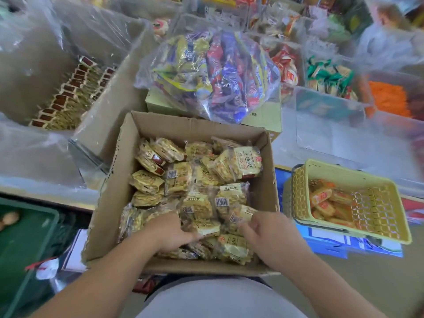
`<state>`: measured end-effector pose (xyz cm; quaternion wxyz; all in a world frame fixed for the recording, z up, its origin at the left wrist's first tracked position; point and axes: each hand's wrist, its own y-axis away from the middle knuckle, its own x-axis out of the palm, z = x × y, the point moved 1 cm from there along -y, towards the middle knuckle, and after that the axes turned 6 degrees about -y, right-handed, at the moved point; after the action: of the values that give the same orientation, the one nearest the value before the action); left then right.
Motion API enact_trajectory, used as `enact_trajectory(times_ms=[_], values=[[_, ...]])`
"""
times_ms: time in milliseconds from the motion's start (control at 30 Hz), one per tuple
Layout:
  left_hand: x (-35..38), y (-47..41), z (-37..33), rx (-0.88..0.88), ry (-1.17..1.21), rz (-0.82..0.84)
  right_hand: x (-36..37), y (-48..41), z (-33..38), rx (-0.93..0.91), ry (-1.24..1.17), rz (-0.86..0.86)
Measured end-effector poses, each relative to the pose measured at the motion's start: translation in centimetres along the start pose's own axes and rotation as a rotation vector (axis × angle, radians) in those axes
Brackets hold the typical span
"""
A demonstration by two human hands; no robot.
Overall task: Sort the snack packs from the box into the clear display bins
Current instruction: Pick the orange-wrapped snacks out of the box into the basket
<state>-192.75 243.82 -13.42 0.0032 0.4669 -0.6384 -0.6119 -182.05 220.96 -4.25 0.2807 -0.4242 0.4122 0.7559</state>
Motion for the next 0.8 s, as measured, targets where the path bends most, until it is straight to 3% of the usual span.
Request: enact_trajectory(times_ms=[100, 267, 433, 800], values=[[0.8, -0.1, 0.8, 0.044, -0.034, 0.178, 0.9, 0.6, -0.4, 0.108, 0.095, 0.284], [0.9, -0.9, 0.3, 0.082, 0.010, 0.391, 4.9, -1.0, 1.2, 0.145, -0.053, 0.561], [0.2, -1.9, 0.7, 0.013, 0.243, 0.405, 6.5, -3.1, 0.1, 0.476, -0.593, 0.469], [0.7, -1.9, 0.7, -0.044, 0.491, 0.414, 8.3, -4.5, -0.2, 0.620, -0.704, 0.626]])
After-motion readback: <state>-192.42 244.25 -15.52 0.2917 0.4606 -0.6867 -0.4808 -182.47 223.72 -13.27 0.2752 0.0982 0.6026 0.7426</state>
